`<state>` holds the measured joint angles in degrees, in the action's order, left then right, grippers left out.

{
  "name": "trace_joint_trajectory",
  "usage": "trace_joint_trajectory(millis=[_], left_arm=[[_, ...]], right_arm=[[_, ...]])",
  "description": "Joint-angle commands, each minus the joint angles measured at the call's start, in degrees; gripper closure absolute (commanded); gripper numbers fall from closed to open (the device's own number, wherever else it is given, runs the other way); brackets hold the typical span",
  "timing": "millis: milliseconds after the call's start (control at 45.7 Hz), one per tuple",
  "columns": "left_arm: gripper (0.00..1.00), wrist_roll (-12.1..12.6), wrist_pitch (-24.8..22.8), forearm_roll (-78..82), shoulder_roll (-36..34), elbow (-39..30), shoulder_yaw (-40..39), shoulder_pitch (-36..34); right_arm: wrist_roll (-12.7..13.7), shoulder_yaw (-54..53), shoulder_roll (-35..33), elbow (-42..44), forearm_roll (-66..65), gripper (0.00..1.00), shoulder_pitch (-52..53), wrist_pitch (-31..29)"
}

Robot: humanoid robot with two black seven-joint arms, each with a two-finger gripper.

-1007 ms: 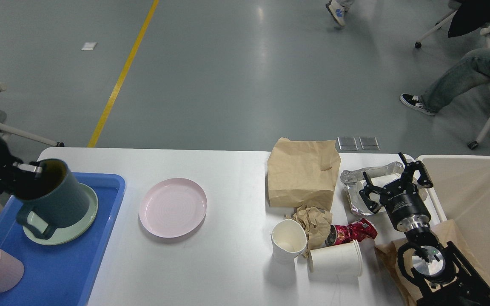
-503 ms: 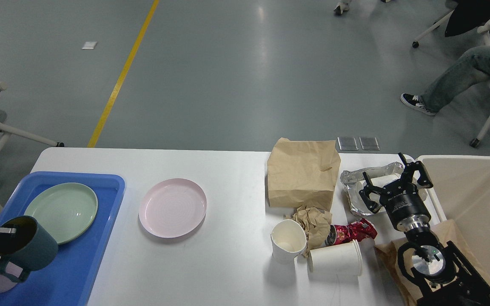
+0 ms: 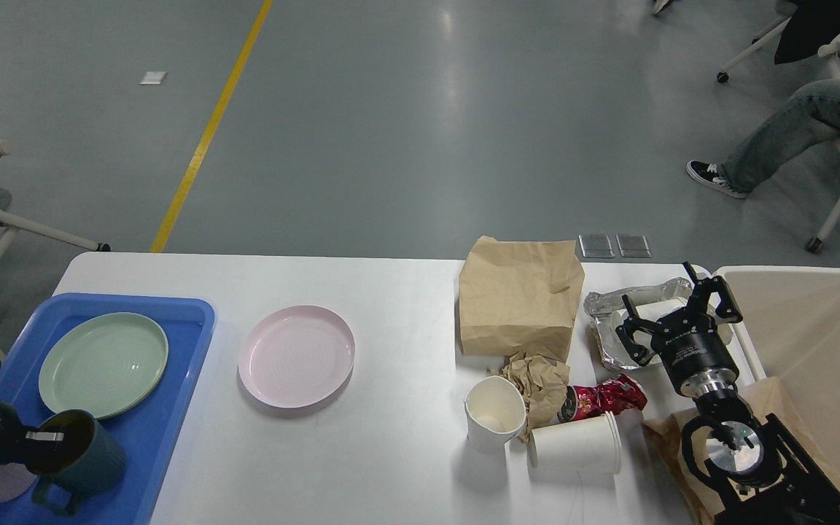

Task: Tidy desktop
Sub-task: 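Carry the teal cup onto the blue tray and set it down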

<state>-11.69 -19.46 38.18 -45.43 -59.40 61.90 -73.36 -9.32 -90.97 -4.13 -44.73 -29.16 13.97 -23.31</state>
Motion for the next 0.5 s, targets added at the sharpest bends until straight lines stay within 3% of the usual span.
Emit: trace_joint_trajectory(millis=[0, 131, 175, 263, 350, 482], left_arm=[[1.0, 0.0, -0.05, -0.57, 0.43, 0.07, -0.73, 0.32], [0.91, 0.44, 0.56, -1.35, 0.43, 0.16, -0.73, 0.59], [0.81, 0.44, 1.26, -2.32, 0.52, 0.16, -0.64, 0.67], [0.49, 0.35, 4.51, -6.53, 0.35, -0.19, -0.11, 0.67], [0.29, 0.17, 6.8, -11.02, 0.35, -0.45, 0.24, 1.38], [0.18, 0.26, 7.07, -12.69, 0.35, -0.54, 0.24, 1.55]], right_arm=[[0.0, 0.0, 0.0, 0.0, -0.01, 0.0, 0.09, 0.02], [0.0, 0.0, 0.0, 0.0, -0.01, 0.0, 0.0, 0.02], [0.0, 0.0, 0.0, 0.0, -0.01, 0.0, 0.0, -0.07], [0.0, 0.0, 0.0, 0.0, -0.01, 0.0, 0.0, -0.07], [0.0, 0.0, 0.0, 0.0, -0.01, 0.0, 0.0, 0.02], [0.0, 0.0, 0.0, 0.0, -0.01, 0.0, 0.0, 0.02]])
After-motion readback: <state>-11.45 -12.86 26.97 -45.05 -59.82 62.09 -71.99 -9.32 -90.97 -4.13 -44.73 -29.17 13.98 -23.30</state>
